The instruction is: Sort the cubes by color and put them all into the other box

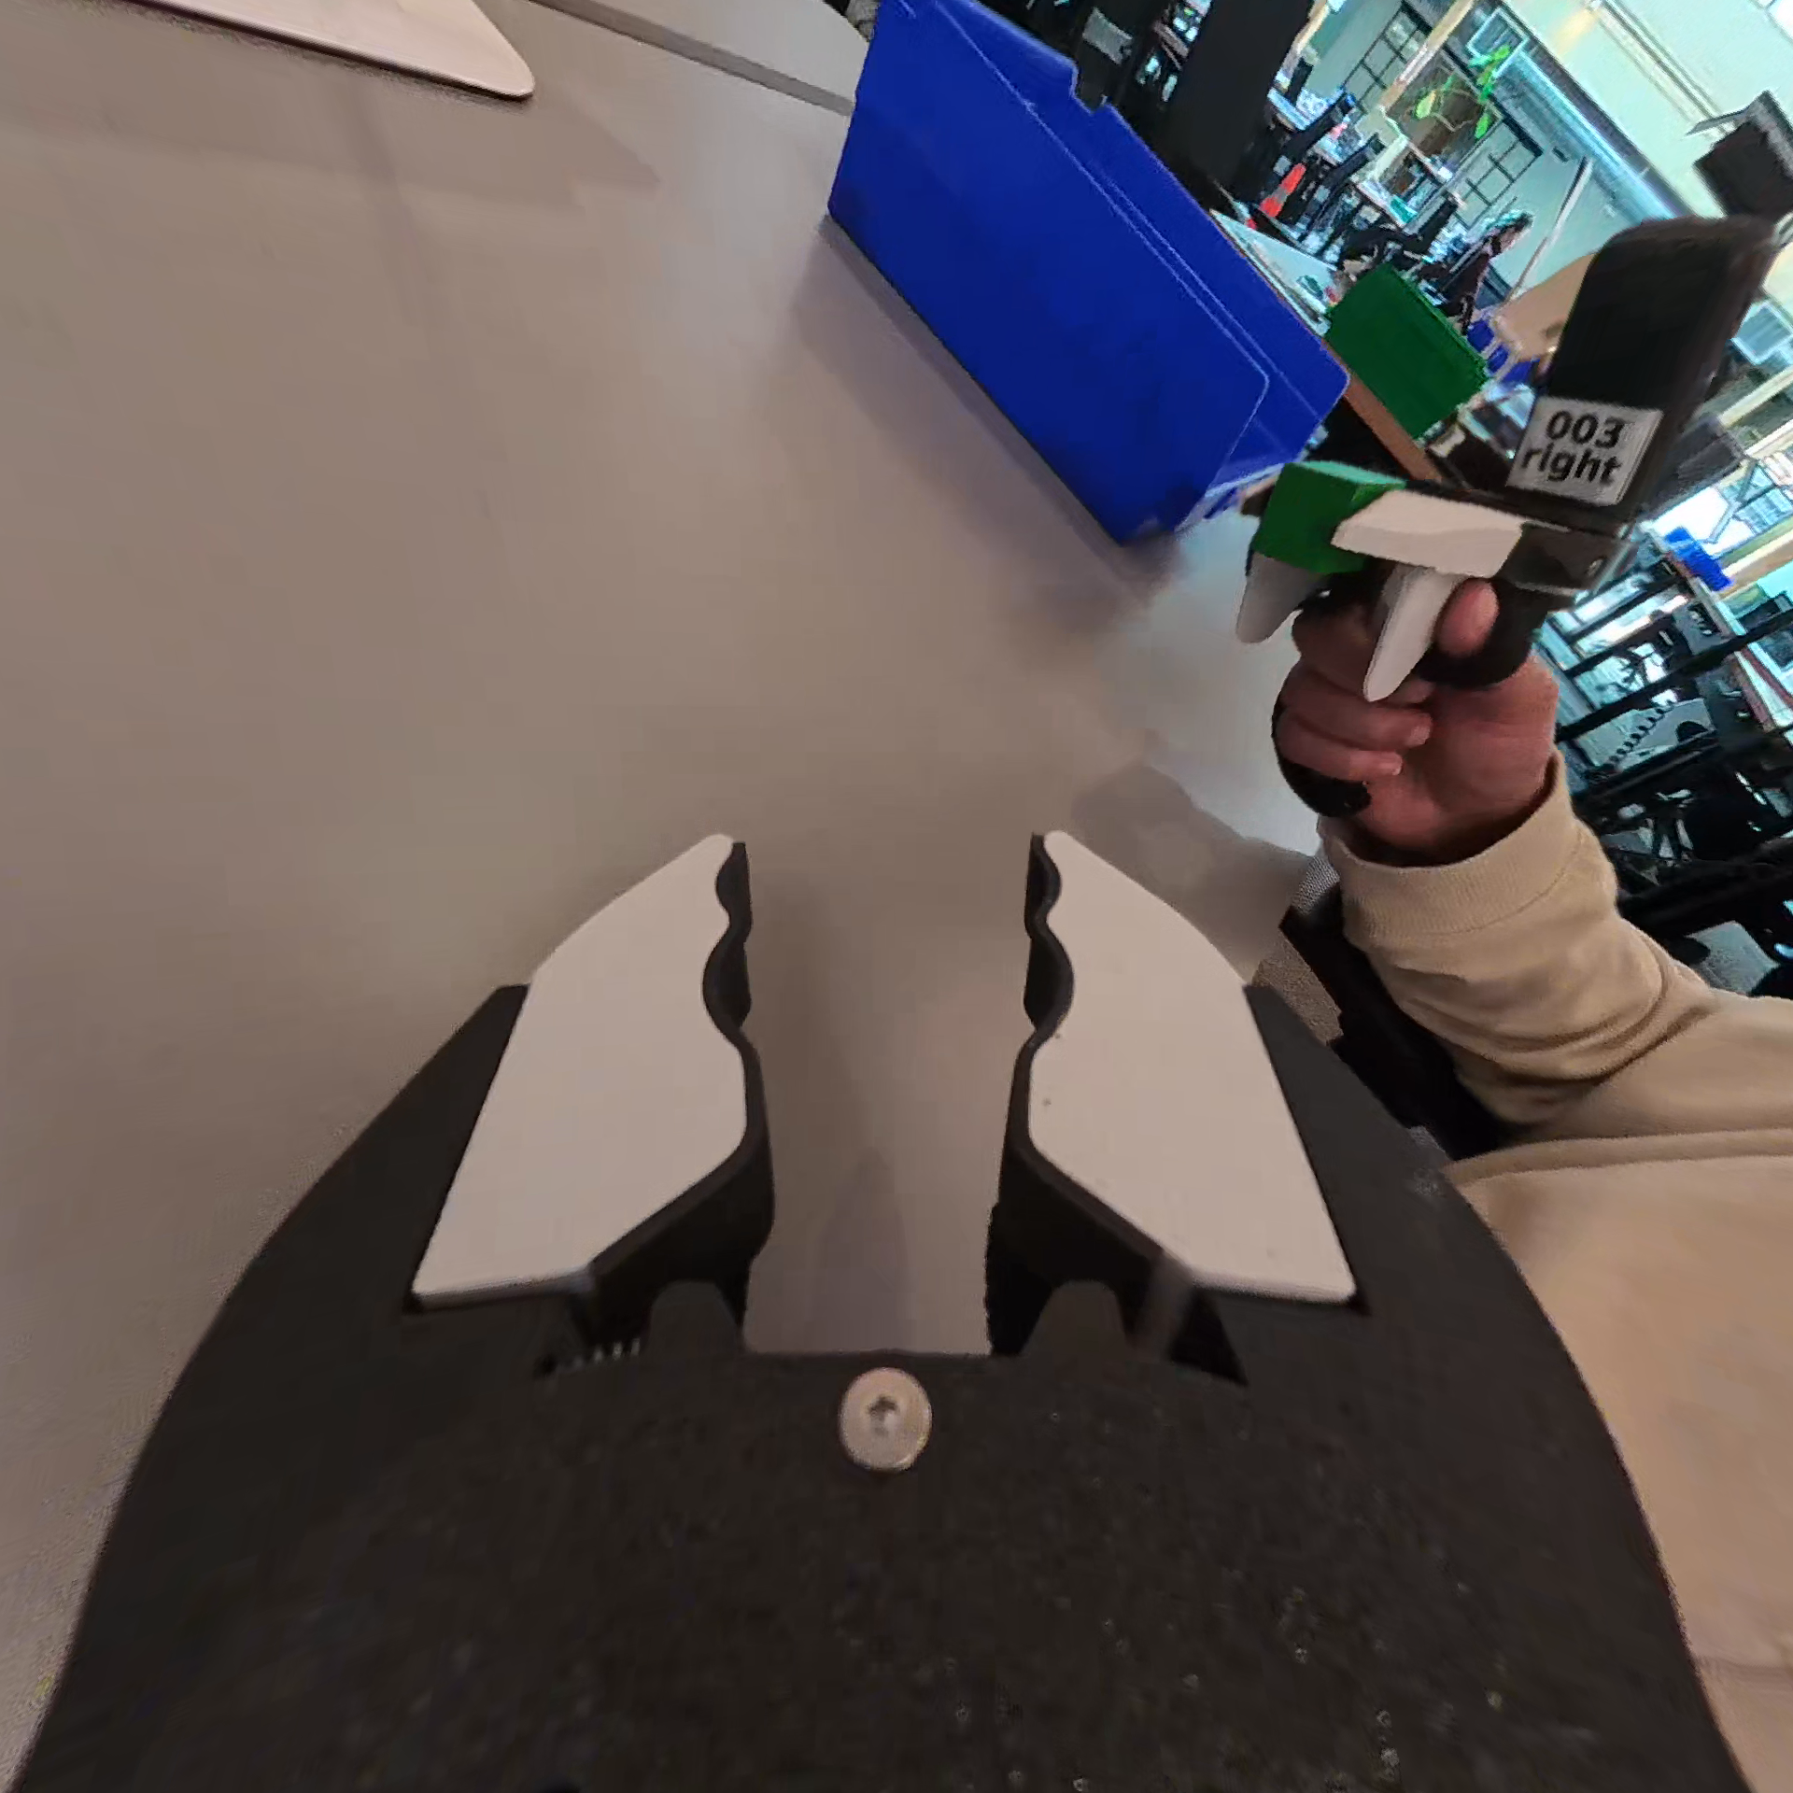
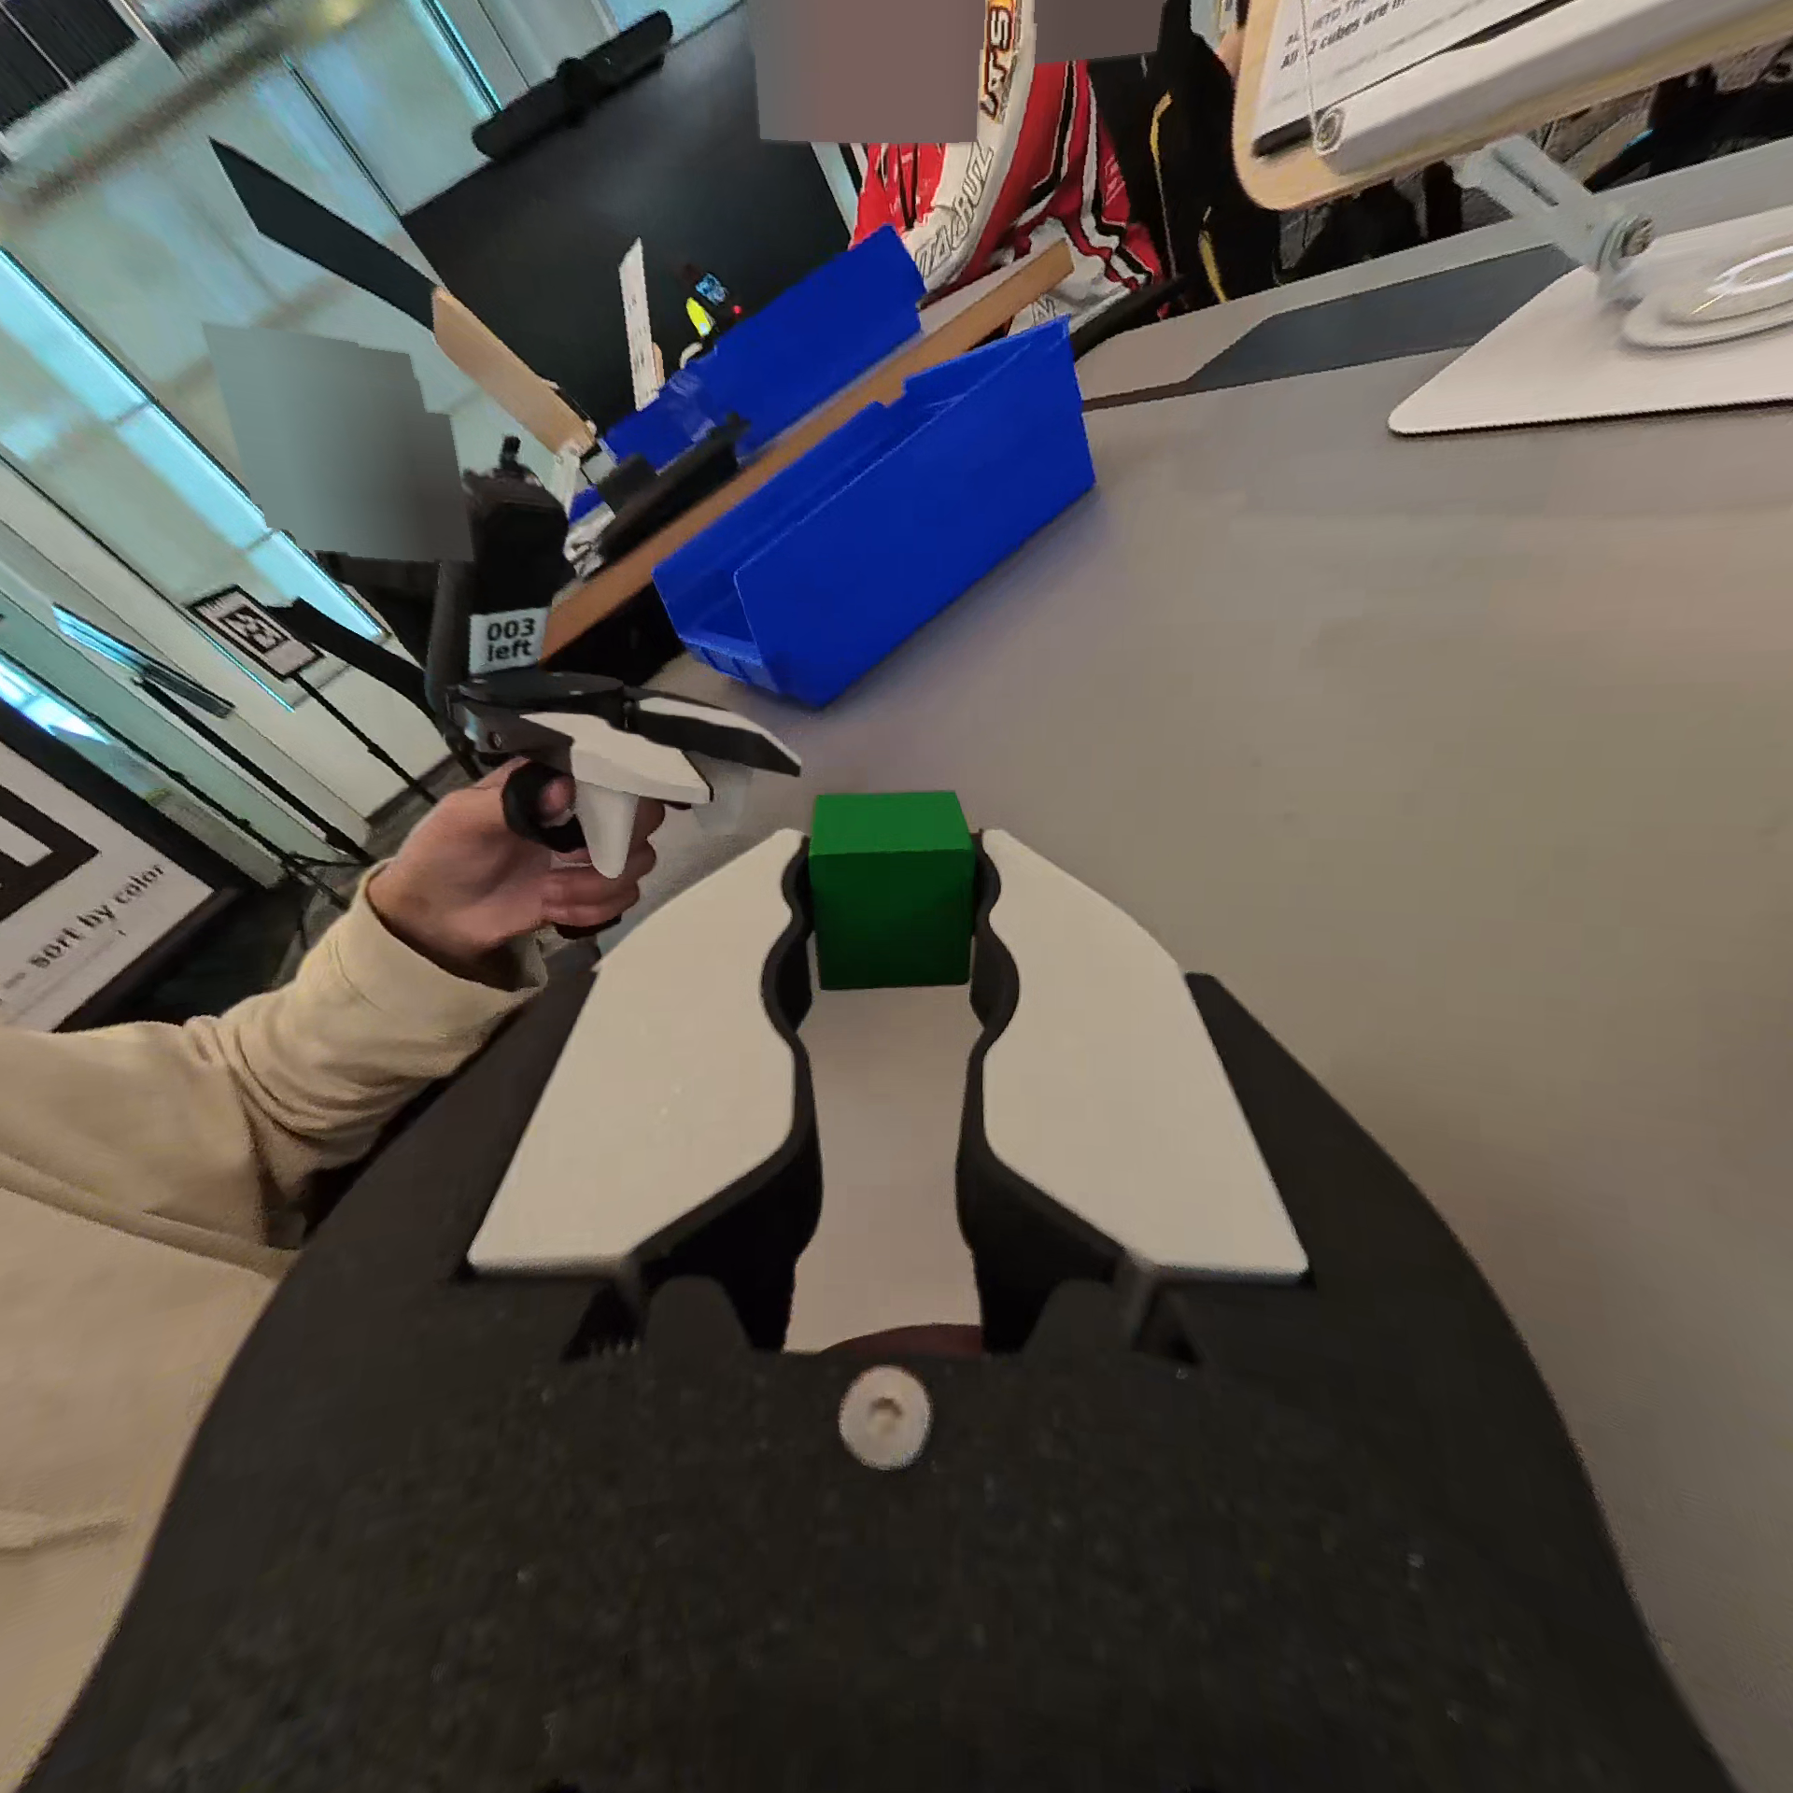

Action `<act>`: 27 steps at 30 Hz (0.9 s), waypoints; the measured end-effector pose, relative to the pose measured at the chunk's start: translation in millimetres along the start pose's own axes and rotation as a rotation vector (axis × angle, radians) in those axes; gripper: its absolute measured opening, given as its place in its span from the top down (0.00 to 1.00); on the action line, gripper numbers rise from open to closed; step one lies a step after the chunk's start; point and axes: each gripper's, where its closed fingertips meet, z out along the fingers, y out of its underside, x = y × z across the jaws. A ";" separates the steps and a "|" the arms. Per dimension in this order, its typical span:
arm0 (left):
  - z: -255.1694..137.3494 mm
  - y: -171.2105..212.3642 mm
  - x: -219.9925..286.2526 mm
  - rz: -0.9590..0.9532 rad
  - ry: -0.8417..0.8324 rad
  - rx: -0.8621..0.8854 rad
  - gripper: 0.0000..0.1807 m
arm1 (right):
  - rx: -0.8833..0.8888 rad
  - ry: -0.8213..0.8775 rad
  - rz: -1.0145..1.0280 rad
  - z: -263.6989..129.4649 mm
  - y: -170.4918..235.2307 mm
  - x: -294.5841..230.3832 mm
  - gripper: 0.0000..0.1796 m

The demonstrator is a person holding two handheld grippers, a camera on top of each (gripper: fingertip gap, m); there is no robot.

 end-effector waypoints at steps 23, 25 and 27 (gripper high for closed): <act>11.1 -16.3 16.1 0.204 -0.038 -0.010 0.70 | -1.258 0.310 -0.481 -144.7 13.0 245.2 0.83; 12.3 -14.6 16.4 0.194 -0.027 -0.014 0.70 | -1.274 0.267 -0.489 -140.8 15.6 237.9 0.83; 12.9 -12.8 14.8 0.194 -0.028 -0.021 0.70 | -1.284 0.263 -0.516 -139.2 17.1 236.5 0.83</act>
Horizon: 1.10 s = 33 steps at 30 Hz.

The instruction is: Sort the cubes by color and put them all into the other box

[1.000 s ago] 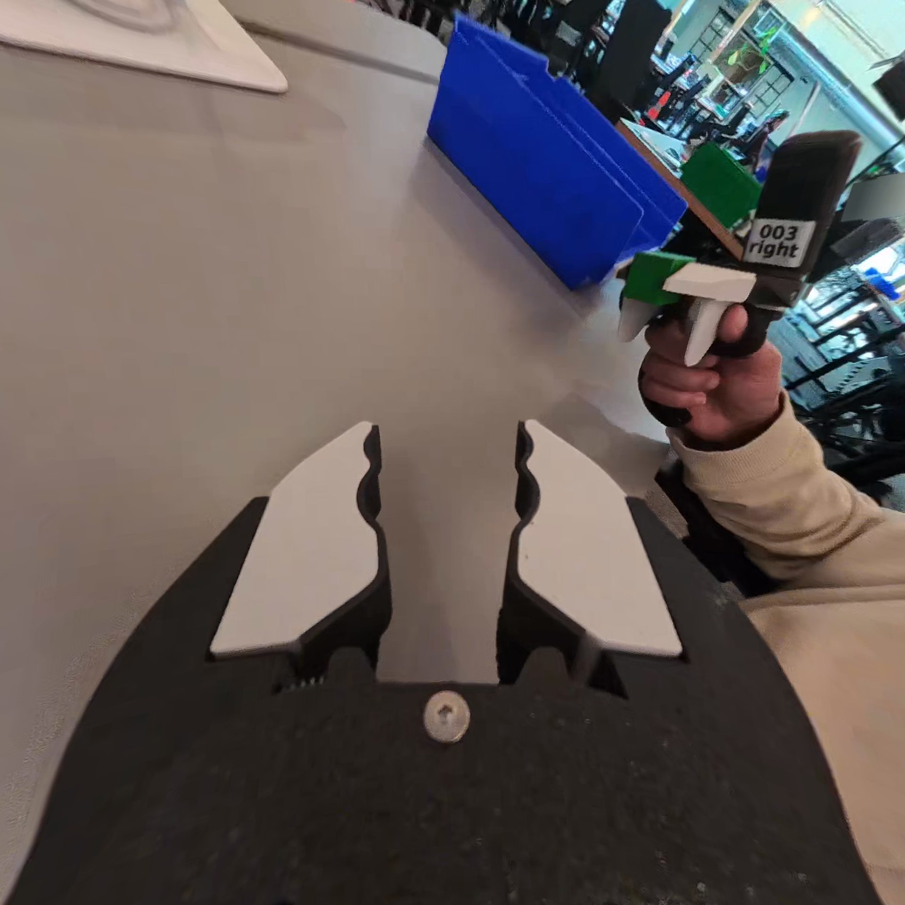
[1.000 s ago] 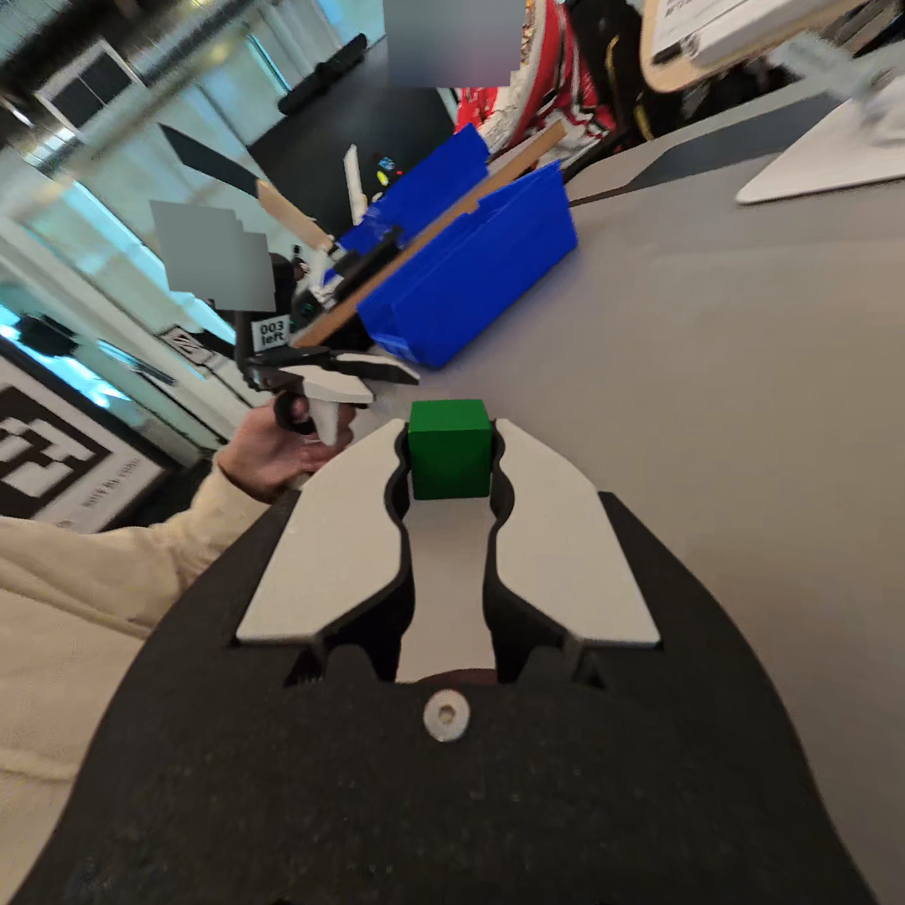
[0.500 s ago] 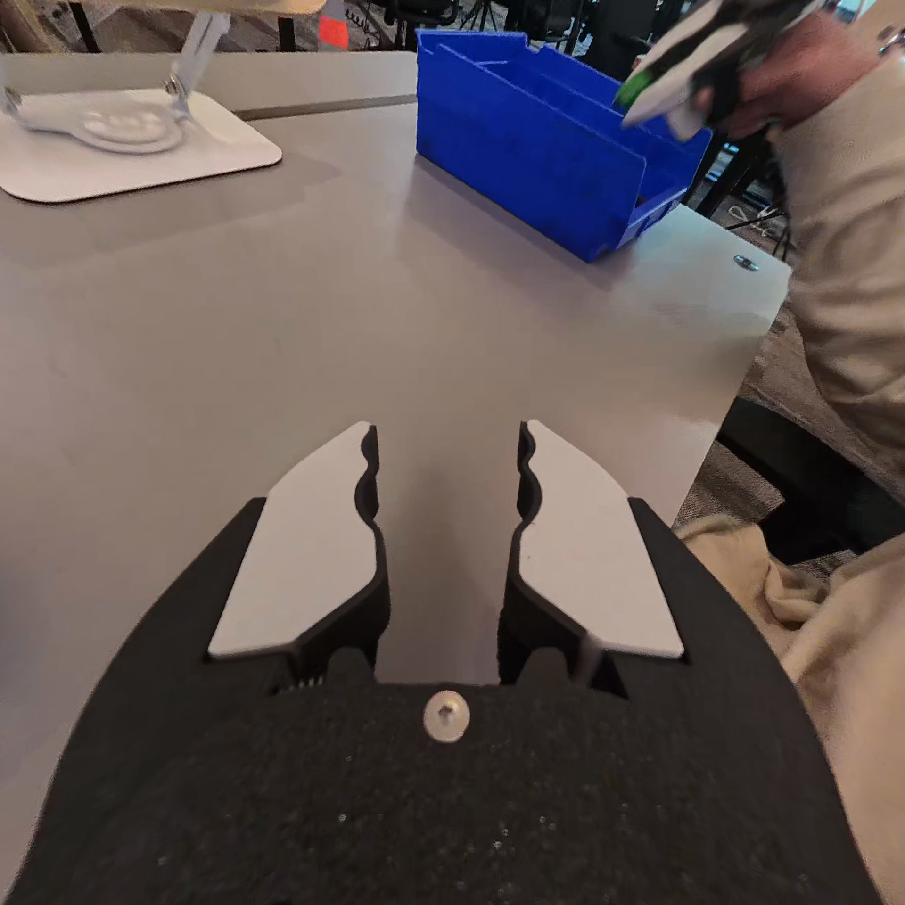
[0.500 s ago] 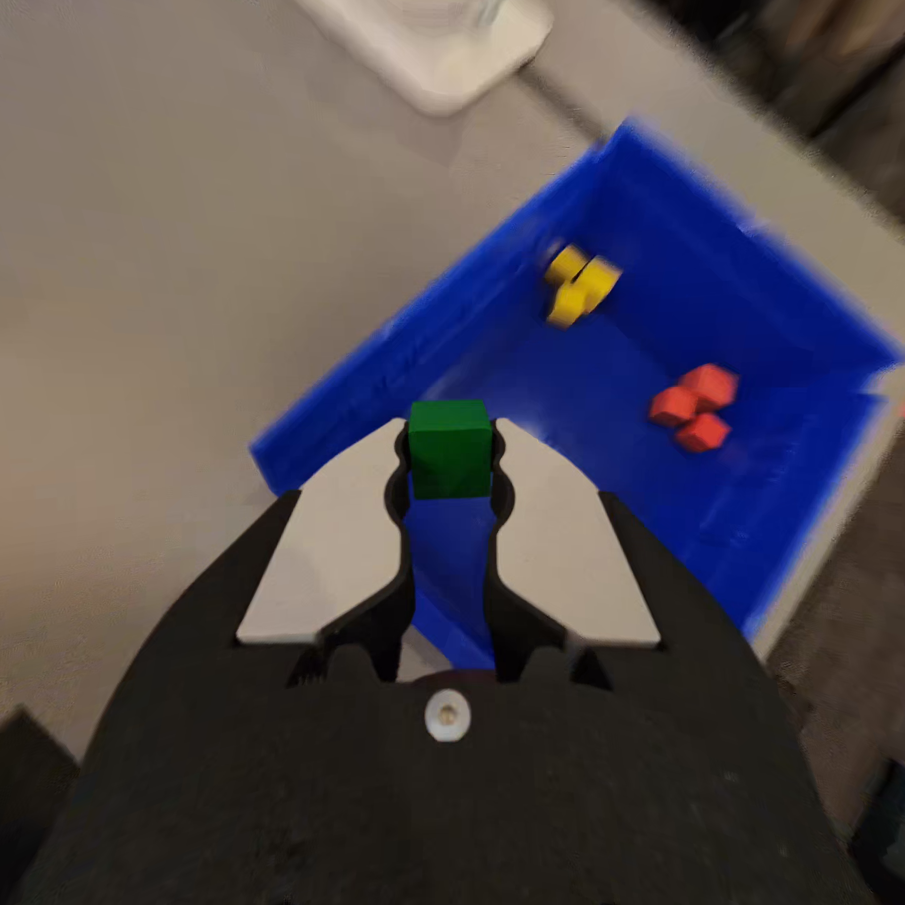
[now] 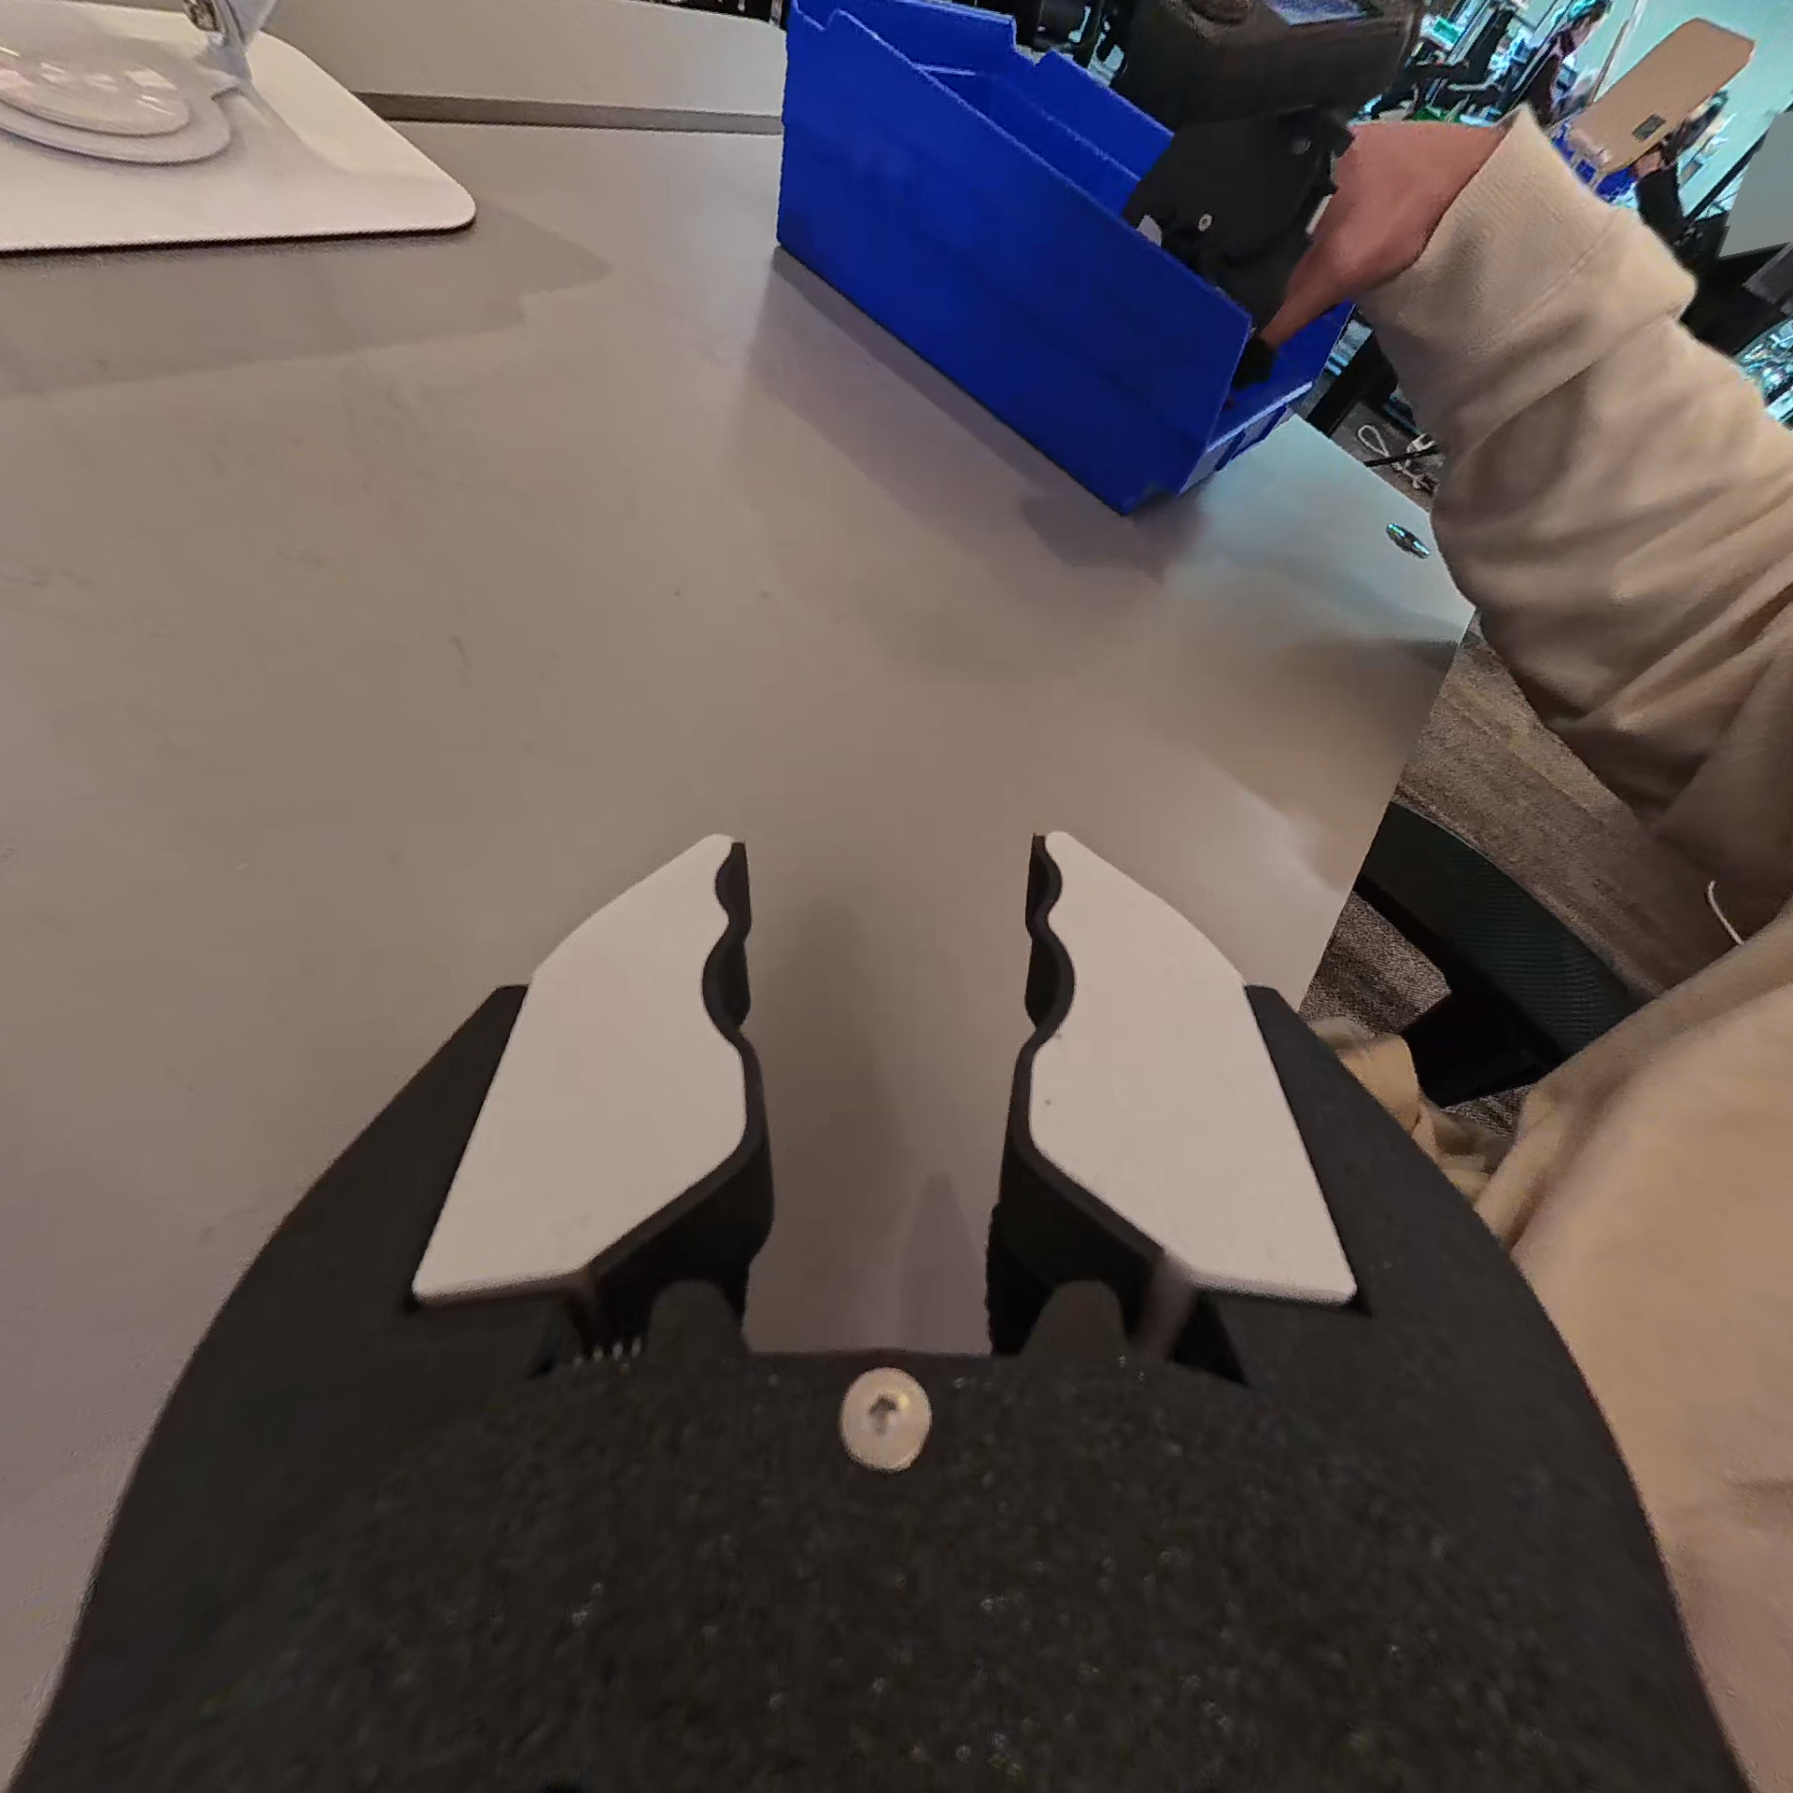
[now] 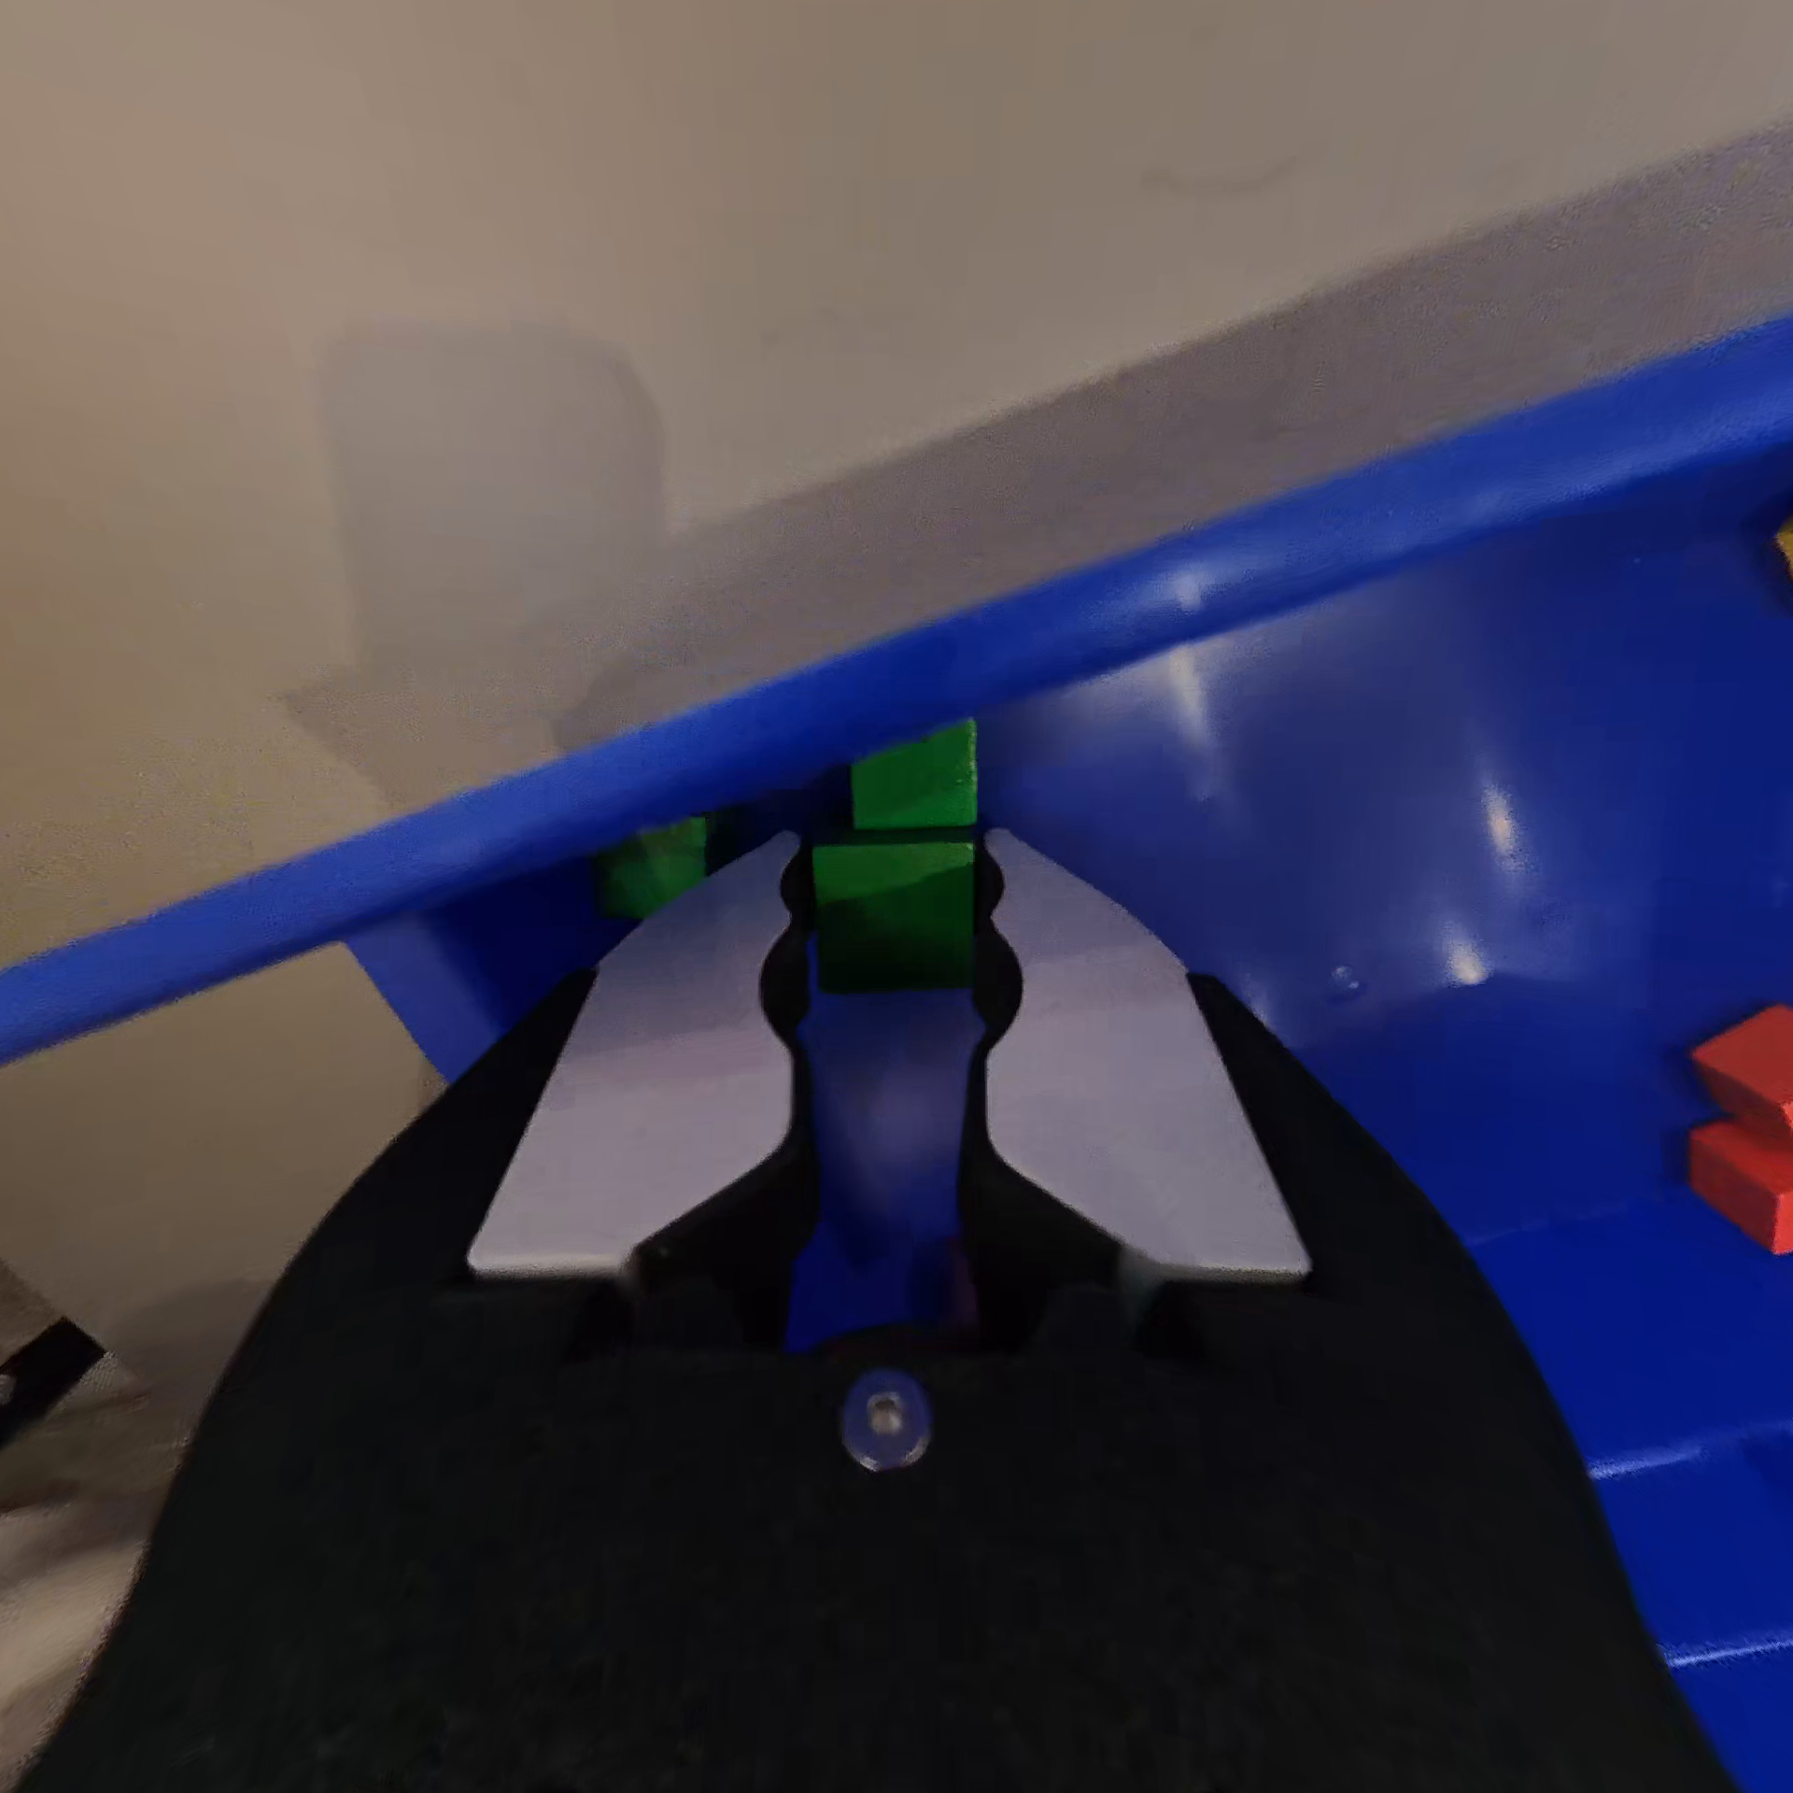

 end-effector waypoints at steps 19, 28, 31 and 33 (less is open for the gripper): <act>-43.8 -12.7 -24.8 0.080 -0.359 0.203 0.70 | 1.381 0.070 0.536 -109.4 -179.8 -162.9 0.74; -38.7 4.5 -23.0 0.120 -0.361 0.182 0.70 | 1.256 0.212 0.579 -67.0 -192.0 -185.0 0.71; -35.9 3.2 -22.2 0.161 -0.367 0.178 0.70 | 1.272 0.176 0.616 -66.3 -189.8 -186.0 0.70; -34.6 5.8 -23.4 0.170 -0.372 0.167 0.70 | 1.271 0.222 0.614 -68.0 -186.0 -184.9 0.69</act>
